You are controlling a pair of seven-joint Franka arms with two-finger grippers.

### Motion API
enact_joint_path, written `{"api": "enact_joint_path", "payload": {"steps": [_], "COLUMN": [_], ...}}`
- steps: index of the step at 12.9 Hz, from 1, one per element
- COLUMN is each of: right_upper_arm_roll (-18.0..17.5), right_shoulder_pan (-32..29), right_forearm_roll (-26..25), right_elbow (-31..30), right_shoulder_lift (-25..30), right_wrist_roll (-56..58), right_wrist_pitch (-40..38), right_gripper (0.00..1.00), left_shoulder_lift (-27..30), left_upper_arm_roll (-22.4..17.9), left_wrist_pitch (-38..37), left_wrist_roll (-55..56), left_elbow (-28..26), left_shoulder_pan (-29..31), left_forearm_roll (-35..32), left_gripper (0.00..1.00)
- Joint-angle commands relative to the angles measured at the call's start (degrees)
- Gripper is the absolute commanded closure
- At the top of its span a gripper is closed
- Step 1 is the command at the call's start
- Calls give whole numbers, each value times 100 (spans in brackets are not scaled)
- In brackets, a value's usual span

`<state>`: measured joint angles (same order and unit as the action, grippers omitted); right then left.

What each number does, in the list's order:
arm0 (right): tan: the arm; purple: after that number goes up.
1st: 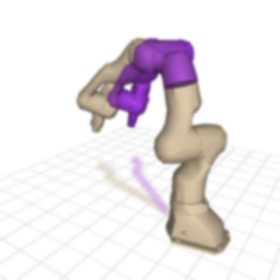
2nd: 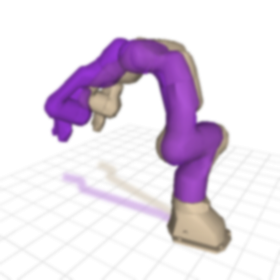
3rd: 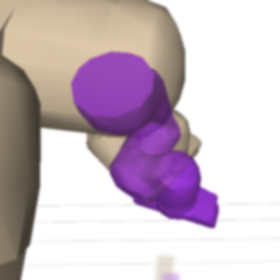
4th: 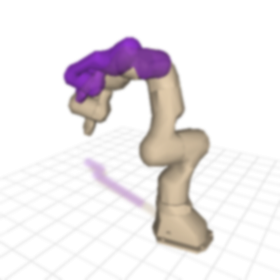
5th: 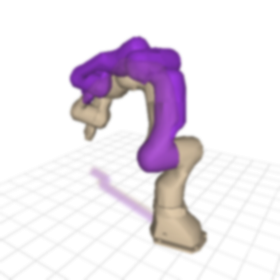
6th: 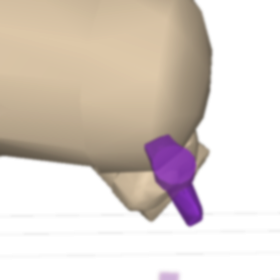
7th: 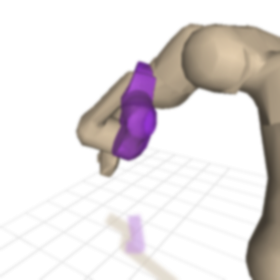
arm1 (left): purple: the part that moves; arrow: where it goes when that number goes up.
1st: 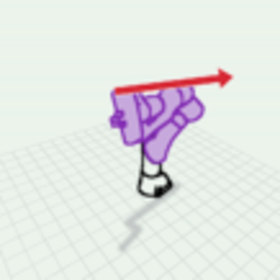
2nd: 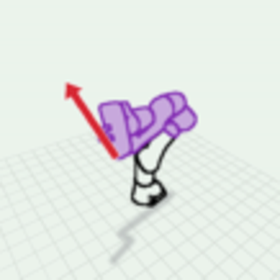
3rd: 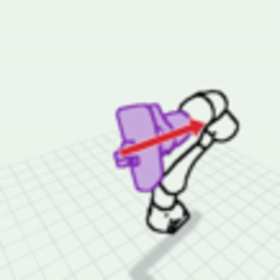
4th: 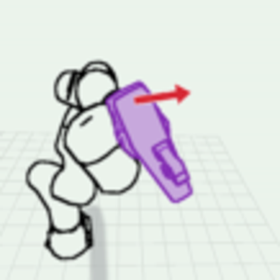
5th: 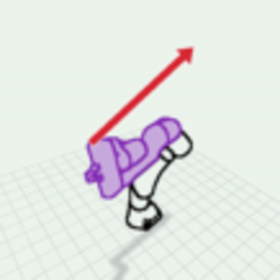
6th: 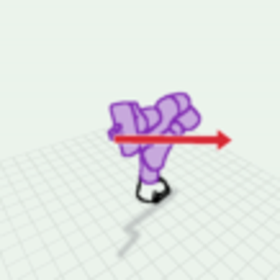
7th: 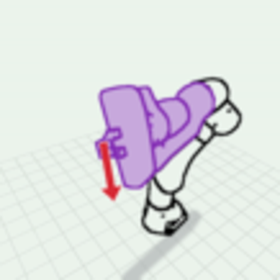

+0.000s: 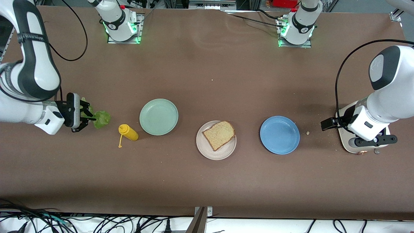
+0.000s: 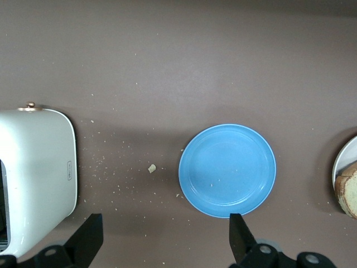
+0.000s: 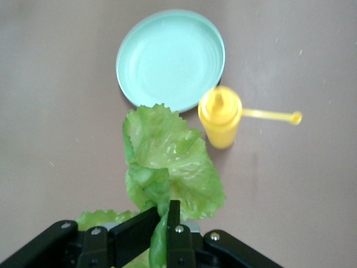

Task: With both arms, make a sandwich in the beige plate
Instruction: 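Lift the lettuce and carry it over the bread on the beige plate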

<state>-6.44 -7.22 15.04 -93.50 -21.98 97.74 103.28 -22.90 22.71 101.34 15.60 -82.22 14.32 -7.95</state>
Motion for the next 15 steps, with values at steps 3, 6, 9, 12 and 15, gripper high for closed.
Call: {"api": "enact_joint_path", "payload": {"steps": [3, 6, 9, 12, 15], "right_upper_arm_roll": [-542, -447, 61, 984, 1715], "right_shoulder_pan": [219, 1219, 2484, 3785, 4762], "right_forearm_roll": [104, 166, 148, 166, 314], "right_elbow": [455, 980, 1536, 2018, 2440], "right_shoulder_lift": [150, -226, -780, -1307, -1940], "right_wrist_roll": [-1658, -3220, -4760, -5824, -6887], "right_wrist_pitch": [-502, -397, 33, 281, 621], "right_gripper": [100, 100, 100, 100, 100], "left_shoulder_lift": [23, 23, 14, 14, 14], "left_upper_arm_roll": [41, 41, 41, 41, 41], "left_wrist_pitch": [0, 0, 0, 9, 9], "left_wrist_roll": [-127, -136, -145, -145, -145], "left_elbow": [21, 13, 13, 13, 13], "left_shoulder_pan": [54, 54, 62, 62, 62], "left_forearm_roll": [136, 136, 136, 136, 127], "left_gripper": [1, 1, 1, 1, 1]}}
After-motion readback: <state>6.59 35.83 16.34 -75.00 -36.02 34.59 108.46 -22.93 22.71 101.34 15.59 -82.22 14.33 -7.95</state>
